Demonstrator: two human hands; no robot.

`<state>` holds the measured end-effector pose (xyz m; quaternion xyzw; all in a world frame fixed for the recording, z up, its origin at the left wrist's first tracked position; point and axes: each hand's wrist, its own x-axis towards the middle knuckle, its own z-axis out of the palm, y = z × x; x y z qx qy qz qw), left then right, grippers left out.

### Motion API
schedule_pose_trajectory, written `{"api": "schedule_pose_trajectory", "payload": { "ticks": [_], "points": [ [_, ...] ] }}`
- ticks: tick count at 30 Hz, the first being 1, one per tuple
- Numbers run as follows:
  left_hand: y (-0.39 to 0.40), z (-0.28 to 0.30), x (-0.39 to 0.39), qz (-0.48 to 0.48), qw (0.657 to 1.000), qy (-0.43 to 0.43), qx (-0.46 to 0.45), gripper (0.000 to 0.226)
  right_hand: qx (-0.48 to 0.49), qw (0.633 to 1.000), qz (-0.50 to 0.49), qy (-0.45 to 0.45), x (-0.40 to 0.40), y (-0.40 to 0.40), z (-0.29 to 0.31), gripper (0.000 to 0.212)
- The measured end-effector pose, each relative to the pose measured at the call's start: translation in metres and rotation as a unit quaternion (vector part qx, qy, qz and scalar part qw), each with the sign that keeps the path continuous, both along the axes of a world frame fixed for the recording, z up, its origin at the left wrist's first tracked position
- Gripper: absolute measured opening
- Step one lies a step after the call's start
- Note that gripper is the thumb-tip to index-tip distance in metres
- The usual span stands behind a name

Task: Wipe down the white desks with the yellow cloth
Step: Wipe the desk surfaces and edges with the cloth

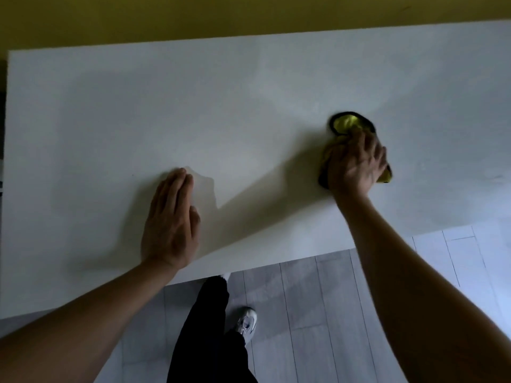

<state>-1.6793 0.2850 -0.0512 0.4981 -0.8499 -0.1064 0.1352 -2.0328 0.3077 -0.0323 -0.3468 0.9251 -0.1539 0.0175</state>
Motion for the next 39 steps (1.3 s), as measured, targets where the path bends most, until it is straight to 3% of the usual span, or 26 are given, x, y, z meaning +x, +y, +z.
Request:
{"api": "schedule_pose_trajectory", "payload": {
  "ticks": [3, 6, 8, 12, 15, 19, 26, 28, 30, 34, 36, 39],
  "points": [
    [-0.001, 0.0, 0.001, -0.004, 1.0, -0.004, -0.004, 0.059, -0.026, 0.989, 0.147, -0.01, 0.076, -0.026, 0.005, 0.05],
    [-0.001, 0.002, 0.0, 0.015, 1.0, -0.02, -0.009, 0.058, -0.094, 0.936, 0.338, -0.017, 0.158, -0.061, 0.006, 0.042],
    [-0.001, 0.004, -0.002, 0.025, 0.999, -0.035, -0.012, 0.057, -0.079, 0.917, 0.39, -0.013, 0.183, -0.075, 0.005, 0.041],
    [-0.016, 0.01, -0.005, 0.013, 0.999, -0.047, -0.007, 0.048, -0.105, 0.921, 0.375, -0.004, 0.152, -0.075, -0.001, 0.041],
    [-0.044, 0.017, -0.021, 0.011, 0.999, -0.046, -0.004, 0.047, -0.11, 0.956, 0.272, -0.008, 0.098, -0.079, -0.001, 0.045],
    [-0.09, 0.02, -0.056, -0.011, 1.0, -0.027, -0.001, 0.055, -0.033, 0.992, 0.118, -0.011, 0.006, -0.078, -0.004, 0.049],
    [-0.154, 0.012, -0.078, -0.03, 0.998, -0.045, -0.015, 0.061, -0.021, 0.999, -0.024, 0.014, -0.039, -0.094, -0.003, 0.048],
    [-0.153, 0.009, -0.082, 0.005, 0.999, -0.03, -0.019, 0.062, -0.008, 1.0, 0.004, 0.021, -0.022, -0.105, -0.002, 0.048],
    [-0.152, 0.006, -0.086, 0.035, 0.999, 0.002, -0.015, 0.063, -0.018, 0.994, 0.109, 0.011, 0.015, -0.123, 0.0, 0.048],
    [-0.152, 0.001, -0.083, 0.026, 0.999, 0.034, -0.026, 0.058, -0.098, 0.926, 0.365, 0.0, 0.1, -0.173, 0.001, 0.043],
    [-0.153, 0.0, -0.082, 0.028, 0.999, 0.027, -0.029, 0.055, -0.076, 0.912, 0.402, -0.005, 0.107, -0.186, -0.001, 0.041],
    [-0.154, 0.002, -0.084, 0.024, 0.999, 0.022, -0.018, 0.057, -0.098, 0.922, 0.375, 0.007, 0.082, -0.183, -0.002, 0.042]
  ]
}}
